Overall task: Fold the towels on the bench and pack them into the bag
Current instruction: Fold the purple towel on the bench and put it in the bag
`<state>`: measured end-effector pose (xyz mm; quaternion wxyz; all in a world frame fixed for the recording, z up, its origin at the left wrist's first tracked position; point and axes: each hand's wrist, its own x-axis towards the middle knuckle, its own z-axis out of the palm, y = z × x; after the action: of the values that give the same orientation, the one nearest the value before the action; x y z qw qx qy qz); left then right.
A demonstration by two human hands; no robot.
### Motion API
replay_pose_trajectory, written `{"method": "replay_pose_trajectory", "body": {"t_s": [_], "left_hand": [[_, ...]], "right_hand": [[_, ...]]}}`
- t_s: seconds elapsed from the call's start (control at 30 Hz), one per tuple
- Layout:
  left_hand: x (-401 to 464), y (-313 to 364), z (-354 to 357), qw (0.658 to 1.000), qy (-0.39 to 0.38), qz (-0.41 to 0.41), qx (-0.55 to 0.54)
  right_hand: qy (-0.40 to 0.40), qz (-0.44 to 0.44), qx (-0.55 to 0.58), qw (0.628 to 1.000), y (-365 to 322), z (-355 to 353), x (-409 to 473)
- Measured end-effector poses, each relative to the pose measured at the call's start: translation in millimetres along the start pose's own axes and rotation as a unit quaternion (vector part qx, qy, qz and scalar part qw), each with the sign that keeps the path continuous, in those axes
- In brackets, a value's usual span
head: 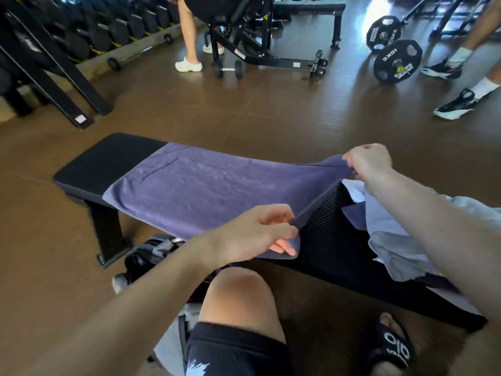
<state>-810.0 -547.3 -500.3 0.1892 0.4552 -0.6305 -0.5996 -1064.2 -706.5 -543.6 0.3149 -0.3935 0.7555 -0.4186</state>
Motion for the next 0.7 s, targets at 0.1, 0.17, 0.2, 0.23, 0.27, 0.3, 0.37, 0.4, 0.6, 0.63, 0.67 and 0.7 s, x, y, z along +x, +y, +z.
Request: {"method": "replay_pose_trajectory", "body": {"t_s": [0.1,0.17,0.2,0.23,0.27,0.3,0.37,0.4,0.6,0.63,0.67,0.7], "left_hand": [[2,0,21,0.999,-0.035,-0.004,0.030],[7,2,34,0.998,-0.052,0.016,0.037],[8,5,36,0.998,-0.051,0.026,0.032],[8,7,35,0.998,-0.044,0.034,0.018],[6,10,29,0.999,-0.032,0.039,-0.003],[4,11,19,0.999,-0.015,0.045,-0.023],[-1,8,-9,0.996,0.038,0.062,-0.046],[-4,4,-26,0.993,0.074,0.067,-0.056],[-28,-39,-123,0.936,0.339,0.018,-0.095],[-32,-47,-136,0.922,0.375,0.004,-0.090],[-37,-55,-148,0.910,0.407,-0.008,-0.080],[-40,-63,-159,0.899,0.433,-0.017,-0.067]], "right_hand": [[0.043,-0.039,-0.109,0.992,-16,-17,-6],[0.058,-0.053,-0.138,0.987,-32,-24,-10],[0.065,-0.060,-0.144,0.986,-41,-24,-11],[0.063,-0.066,-0.144,0.985,-50,-21,-12],[0.053,-0.076,-0.142,0.985,-61,-15,-14],[0.036,-0.085,-0.131,0.987,-72,-7,-15],[-0.014,-0.096,-0.114,0.989,-95,20,-23],[-0.043,-0.102,-0.101,0.989,-106,36,-26],[-0.143,-0.119,-0.059,0.981,-157,145,-36],[-0.158,-0.122,-0.066,0.978,-164,163,-38],[-0.169,-0.129,-0.074,0.974,-169,181,-39],[-0.180,-0.133,-0.082,0.971,-175,198,-40]]}}
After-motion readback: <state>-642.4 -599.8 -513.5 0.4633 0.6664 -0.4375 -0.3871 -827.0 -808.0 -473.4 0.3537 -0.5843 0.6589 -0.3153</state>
